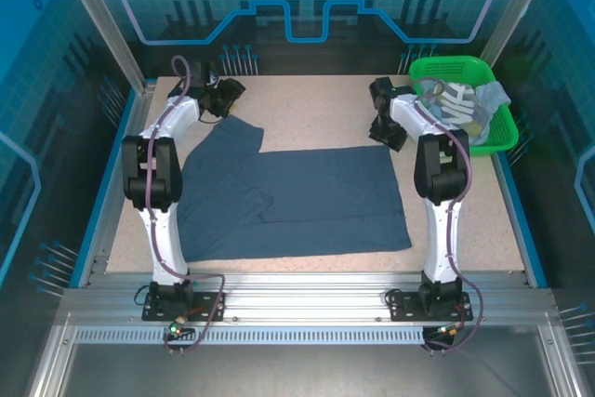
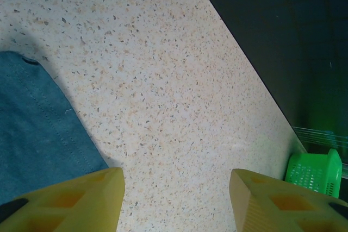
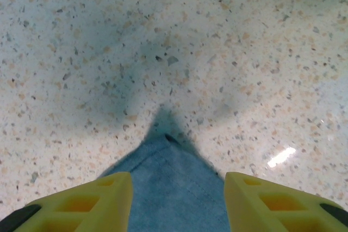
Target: Fold and stack the t-shirts
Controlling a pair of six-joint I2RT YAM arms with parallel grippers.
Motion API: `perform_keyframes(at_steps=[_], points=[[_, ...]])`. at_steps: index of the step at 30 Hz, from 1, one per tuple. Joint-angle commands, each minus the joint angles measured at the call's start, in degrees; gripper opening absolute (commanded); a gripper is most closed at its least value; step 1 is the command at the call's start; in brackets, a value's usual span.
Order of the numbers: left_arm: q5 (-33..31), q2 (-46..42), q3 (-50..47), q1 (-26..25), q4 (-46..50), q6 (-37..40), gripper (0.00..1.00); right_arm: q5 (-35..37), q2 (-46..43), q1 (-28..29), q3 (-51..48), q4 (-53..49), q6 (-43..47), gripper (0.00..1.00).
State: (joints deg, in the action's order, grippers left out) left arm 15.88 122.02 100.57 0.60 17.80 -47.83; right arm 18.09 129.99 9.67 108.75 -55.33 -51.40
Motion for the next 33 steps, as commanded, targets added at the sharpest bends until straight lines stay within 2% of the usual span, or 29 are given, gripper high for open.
perform_keyframes(at_steps=[1,10,15,19,26,30,33], points=[[-0.3,0.1,0.6,0.8,1.3,0.9,0.56,-1.9,2.2,-0.4,0.6,-1.2,-1.4,0.46],[0.9,2.0,2.0,1.0,-0.4,0.1,0.56,-2.8,5.6,-1.4,3.1,-0.5,0.1,0.36],[0.6,3.7,3.1,1.1,-1.3,-0.4,0.56,-3.2,5.2,-1.5,1.3,0.4,0.1,0.25],[-0.3,6.1,5.3,1.2,-1.7,-0.4,0.56,-3.4,4.3,-1.3,0.3,0.7,0.3,0.12],[-8.0,11.2,10.7,0.9,-1.3,1.2,0.55,-2.5,3.6,0.6,0.1,0.0,1.8,0.0],[-15.1,13.3,13.2,0.7,1.6,2.1,0.54,-3.3,1.8,0.8,-0.8,0.0,1.8,0.0],[-20.6,16.1,18.7,0.7,9.8,0.7,0.54,-3.6,1.3,1.0,-1.3,0.4,2.2,0.0]])
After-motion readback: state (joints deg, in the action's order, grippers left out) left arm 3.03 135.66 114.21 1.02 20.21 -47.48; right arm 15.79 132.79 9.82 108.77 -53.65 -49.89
